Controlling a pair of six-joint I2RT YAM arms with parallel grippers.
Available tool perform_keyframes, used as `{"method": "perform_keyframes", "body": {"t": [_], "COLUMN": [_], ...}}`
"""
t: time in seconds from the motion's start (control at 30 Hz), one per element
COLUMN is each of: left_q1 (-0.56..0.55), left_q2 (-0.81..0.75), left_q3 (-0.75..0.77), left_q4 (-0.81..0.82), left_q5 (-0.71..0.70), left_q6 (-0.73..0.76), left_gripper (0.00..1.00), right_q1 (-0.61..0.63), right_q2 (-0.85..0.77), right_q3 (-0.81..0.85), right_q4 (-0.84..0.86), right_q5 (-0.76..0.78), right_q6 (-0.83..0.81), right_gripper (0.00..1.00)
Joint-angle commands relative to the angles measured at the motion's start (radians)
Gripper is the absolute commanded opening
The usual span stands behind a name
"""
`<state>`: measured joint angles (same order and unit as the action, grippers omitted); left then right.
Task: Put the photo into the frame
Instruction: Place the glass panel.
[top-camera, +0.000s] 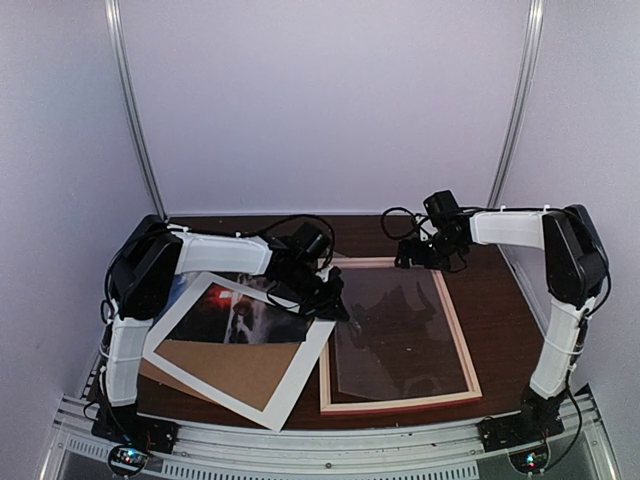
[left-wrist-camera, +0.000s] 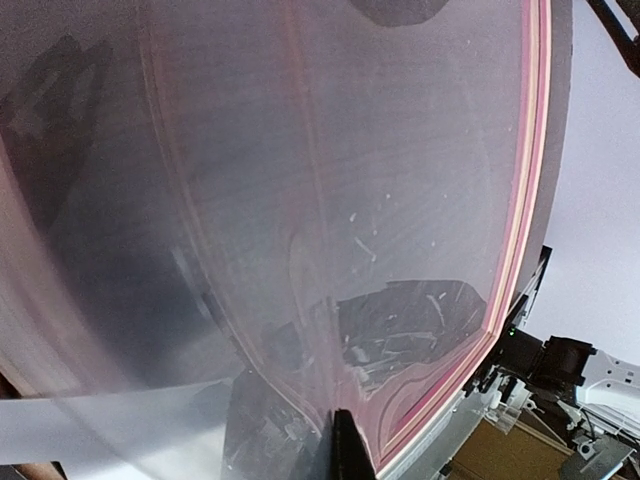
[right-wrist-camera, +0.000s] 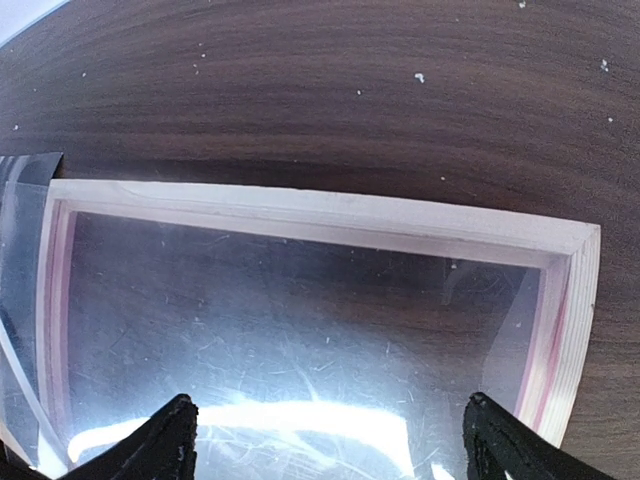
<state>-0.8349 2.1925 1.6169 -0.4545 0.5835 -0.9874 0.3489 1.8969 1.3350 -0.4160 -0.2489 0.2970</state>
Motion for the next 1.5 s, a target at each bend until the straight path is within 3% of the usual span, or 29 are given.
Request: {"method": "perform_keyframes", "body": {"t": [0.0, 0.83, 1.47], "left_q1": [-0.007, -0.007, -0.007], "left_q2": [0.027, 0.029, 0.016], "left_q3": [0.036, 0.034, 0.018], "left_q4": [-0.013, -0.034, -0.04], "left_q5": [0.053, 0.061, 0.041], "left_q6": [-0.011, -0.008, 0.007], "left_gripper": [0.0, 0.0, 0.0], "right_q1": [0.011, 0.012, 0.007], "right_q2": [0.021, 0.222, 0.215], "right_q3": [0.03, 0.208, 0.155], "right_q4": [0.018, 0.019, -0.041], "right_q5": [0.059, 0.234, 0.233], "right_q6": [-0.023, -0.073, -0.043], "right_gripper": [0.91, 0.94, 0.93]}}
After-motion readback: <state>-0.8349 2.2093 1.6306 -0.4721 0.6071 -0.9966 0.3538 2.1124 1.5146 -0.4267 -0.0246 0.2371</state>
